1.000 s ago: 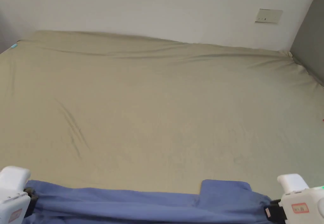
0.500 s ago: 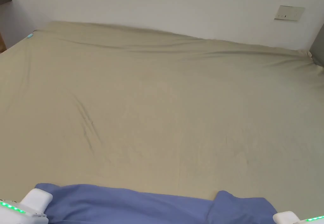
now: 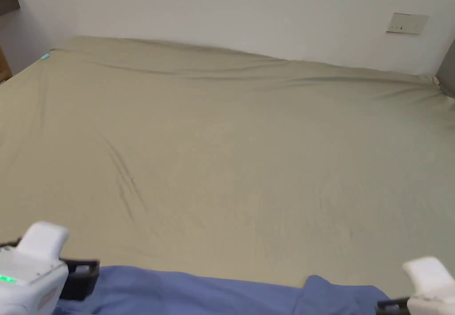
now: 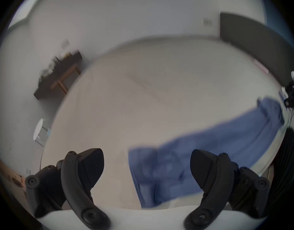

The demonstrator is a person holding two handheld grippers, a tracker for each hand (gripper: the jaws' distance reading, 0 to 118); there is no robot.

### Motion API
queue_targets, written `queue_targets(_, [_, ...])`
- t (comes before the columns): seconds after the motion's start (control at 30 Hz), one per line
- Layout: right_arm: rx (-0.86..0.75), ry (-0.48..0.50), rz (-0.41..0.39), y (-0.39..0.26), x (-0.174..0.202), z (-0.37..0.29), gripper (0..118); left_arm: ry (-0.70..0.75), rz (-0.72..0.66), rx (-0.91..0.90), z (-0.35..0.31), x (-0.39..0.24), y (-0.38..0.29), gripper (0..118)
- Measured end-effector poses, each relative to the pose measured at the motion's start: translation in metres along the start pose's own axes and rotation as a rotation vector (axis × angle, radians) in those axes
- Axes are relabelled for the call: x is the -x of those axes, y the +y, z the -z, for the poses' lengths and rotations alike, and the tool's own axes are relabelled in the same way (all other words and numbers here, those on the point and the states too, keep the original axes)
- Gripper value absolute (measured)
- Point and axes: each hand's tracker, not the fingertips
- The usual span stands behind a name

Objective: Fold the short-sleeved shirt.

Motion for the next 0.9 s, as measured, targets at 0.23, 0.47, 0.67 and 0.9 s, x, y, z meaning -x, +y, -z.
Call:
queue_targets(0.23, [-0.627, -0.096, 0.131, 0.064, 0.017, -0.131, 111, 0.008, -0.189, -0.508, -0.102, -0.019, 0.09, 106])
queue_targets(0.47, [-0.924, -0.075, 0.158, 0.075, 0.069, -0.199, 62, 0.035, -0.152, -0.694, -0.155, -0.07, 0.115, 97])
queue_targets(0.67, [-0.967, -0.077, 0.137, 0.077, 0.108, -0.201, 0, 0.062, -0.157, -0.77, -0.165, -0.104, 0.114, 4])
queue_targets(0.9, [-0.964, -0.114, 0.093, 0.077, 0.118, -0.193, 0, 0.047, -0.042, -0.731, -0.16, -0.129, 0.115, 1])
